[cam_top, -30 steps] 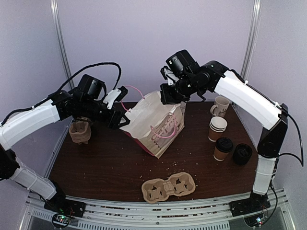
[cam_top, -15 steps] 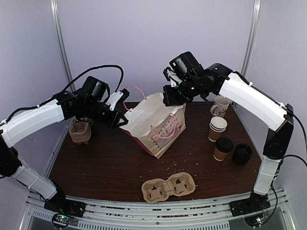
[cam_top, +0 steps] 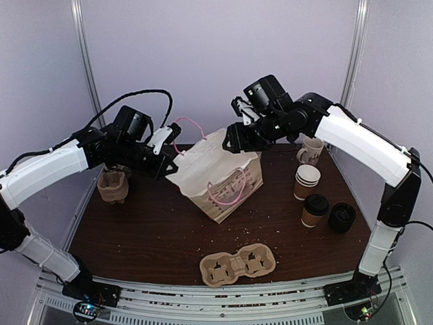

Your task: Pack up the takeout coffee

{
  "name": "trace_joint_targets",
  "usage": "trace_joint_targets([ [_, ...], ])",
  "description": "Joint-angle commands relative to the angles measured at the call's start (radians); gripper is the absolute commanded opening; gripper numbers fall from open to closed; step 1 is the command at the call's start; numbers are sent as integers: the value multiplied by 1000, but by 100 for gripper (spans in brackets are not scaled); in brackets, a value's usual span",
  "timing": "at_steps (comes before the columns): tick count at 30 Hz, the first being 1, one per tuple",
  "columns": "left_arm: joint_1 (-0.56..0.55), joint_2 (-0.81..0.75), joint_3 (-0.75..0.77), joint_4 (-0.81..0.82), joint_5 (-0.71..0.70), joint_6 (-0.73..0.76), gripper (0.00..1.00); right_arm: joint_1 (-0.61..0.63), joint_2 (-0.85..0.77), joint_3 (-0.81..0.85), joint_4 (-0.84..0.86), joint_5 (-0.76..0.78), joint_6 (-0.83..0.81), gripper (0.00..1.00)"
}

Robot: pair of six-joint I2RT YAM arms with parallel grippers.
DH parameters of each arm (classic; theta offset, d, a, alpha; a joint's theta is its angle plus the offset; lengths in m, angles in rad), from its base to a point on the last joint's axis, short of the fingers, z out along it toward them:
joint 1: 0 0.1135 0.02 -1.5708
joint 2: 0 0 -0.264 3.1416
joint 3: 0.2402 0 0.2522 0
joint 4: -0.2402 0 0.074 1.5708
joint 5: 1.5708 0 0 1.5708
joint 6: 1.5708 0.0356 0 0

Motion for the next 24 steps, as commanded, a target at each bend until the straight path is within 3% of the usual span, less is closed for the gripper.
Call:
trace_joint_targets([
  [1, -5, -61, 74, 2, -97, -5, 0, 1, -69, -43, 38, -27, -1, 70],
  [7, -6, -83, 143, -92, -180, -3, 0, 1, -211, -212, 156, -44, -23, 82],
  [16, -6, -134, 139, -197, -225, -85, 0, 8, -513, -655, 237, -106, 9, 80],
  [24, -5, -179, 73, -182, -179, -213, 0, 194, -435, -867, 178, -76, 195, 75],
])
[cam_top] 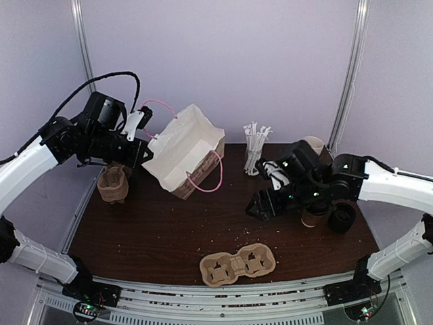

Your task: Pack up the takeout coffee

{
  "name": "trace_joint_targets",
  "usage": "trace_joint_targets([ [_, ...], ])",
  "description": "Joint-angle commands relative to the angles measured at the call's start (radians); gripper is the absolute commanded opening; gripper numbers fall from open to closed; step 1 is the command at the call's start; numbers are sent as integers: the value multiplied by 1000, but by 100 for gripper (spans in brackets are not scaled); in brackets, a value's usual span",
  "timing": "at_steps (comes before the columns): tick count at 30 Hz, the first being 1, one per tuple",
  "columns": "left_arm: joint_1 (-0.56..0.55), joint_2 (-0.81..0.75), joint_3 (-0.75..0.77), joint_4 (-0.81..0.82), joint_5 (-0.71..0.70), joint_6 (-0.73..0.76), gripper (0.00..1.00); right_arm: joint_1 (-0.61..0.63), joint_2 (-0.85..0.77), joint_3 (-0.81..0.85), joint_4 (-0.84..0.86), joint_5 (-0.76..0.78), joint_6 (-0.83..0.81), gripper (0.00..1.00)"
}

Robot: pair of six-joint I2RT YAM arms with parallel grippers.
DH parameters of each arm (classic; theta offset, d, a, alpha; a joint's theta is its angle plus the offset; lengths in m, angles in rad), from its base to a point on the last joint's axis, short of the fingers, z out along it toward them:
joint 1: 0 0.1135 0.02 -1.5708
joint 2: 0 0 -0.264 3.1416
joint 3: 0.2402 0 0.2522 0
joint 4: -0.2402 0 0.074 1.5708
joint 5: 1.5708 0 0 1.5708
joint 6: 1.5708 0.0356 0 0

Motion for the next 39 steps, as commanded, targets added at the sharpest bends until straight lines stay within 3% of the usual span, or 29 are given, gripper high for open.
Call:
trace_joint_targets([
  [1, -5, -48, -54, 38, 19, -103, 0, 103, 85, -86, -22, 5, 134, 75],
  [14, -5, -131, -200, 155, 16, -147, 0, 280, 357, -8, -31, 51, 307, 78],
  [39, -5, -164, -280, 186, -7, -125, 0, 300, 514, 37, -24, 62, 343, 61],
])
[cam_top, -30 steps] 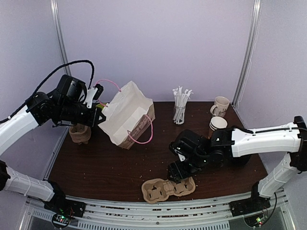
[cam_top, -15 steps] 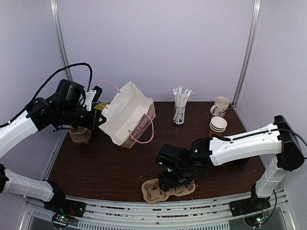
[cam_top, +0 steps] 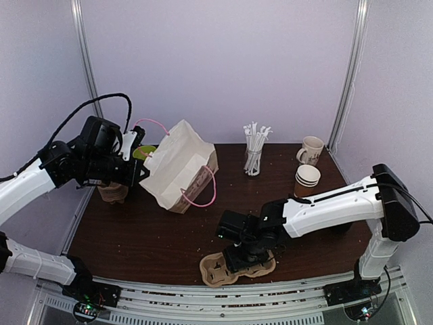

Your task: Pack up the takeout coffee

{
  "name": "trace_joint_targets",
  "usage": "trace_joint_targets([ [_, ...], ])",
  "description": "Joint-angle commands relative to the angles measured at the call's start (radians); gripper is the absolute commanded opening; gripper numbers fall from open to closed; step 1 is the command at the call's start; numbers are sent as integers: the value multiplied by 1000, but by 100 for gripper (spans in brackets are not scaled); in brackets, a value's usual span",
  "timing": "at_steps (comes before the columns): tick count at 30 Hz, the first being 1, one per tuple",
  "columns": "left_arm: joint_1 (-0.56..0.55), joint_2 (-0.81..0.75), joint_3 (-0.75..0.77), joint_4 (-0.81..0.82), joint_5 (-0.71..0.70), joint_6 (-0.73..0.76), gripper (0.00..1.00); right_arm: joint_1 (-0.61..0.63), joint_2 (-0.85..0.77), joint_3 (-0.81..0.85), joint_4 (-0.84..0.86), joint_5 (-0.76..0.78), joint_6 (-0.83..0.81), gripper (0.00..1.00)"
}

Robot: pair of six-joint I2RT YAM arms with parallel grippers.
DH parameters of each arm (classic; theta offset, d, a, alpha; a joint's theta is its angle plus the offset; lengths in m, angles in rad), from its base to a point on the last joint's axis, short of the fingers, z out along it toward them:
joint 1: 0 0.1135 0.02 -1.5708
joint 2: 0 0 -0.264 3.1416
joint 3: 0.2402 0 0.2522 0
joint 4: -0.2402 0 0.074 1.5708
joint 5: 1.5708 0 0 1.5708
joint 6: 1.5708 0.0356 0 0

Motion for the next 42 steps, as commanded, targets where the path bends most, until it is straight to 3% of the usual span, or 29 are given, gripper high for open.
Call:
trace_joint_targets([
  [1, -5, -22, -13, 63, -10, 10, 0, 8, 20, 18, -11, 18, 1, 60],
  [5, -5, -26, -22, 67, -9, 10, 0, 7, 28, 21, -22, 16, -3, 59],
  [11, -5, -27, -31, 71, -4, 11, 0, 12, 44, 44, -53, 16, -14, 64],
  [29, -5, -29, -40, 84, 0, 13, 0, 13, 52, 58, -50, 23, -19, 45],
  [42, -6, -17, 5, 63, -24, 23, 0, 31, -169, -39, -49, 141, -63, 43],
])
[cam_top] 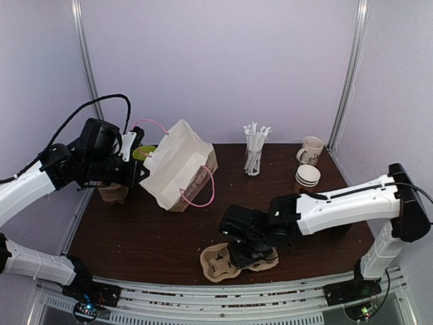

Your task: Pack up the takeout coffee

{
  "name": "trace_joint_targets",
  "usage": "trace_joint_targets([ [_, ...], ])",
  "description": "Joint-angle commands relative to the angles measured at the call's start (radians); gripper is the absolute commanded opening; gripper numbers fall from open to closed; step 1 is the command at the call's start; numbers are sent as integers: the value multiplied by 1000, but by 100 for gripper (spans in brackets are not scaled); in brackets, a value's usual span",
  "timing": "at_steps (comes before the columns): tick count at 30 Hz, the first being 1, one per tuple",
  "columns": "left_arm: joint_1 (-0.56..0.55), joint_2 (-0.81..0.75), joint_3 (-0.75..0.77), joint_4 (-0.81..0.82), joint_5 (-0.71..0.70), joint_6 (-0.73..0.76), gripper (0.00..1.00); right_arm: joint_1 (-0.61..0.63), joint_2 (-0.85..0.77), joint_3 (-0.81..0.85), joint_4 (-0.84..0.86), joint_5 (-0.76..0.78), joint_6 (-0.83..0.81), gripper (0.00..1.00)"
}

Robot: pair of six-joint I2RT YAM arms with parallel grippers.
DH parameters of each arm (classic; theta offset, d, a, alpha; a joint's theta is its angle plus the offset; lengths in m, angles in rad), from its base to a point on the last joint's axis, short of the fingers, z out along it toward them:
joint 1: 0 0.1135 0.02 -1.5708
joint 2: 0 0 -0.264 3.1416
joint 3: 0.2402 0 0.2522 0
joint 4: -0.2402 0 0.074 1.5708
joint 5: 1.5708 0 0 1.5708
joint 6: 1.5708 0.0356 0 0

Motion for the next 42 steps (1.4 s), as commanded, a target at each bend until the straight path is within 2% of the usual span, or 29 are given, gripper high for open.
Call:
trace_joint_targets([
  [1, -5, -1, 33, 29, -12, 9, 0, 9, -102, -66, 4, 88, -35, 43],
  [6, -5, 6, 15, 29, -7, -2, 0, 9, -140, -131, 78, 138, -51, 43],
  [11, -6, 4, -7, 31, 4, -9, 0, 4, -44, -85, -33, 68, -55, 43],
  [18, -5, -9, -40, 52, 19, -11, 0, -7, 27, -75, -43, -13, -65, 44],
  [27, -5, -7, -49, 61, 28, 1, 0, -30, 51, -4, -140, -72, -79, 66],
  [36, -5, 1, -60, 85, 46, 10, 0, -56, 93, 40, -222, -188, -146, 67],
  [42, -5, -4, -76, 91, 52, 14, 0, -71, 146, 87, -249, -206, -180, 66],
])
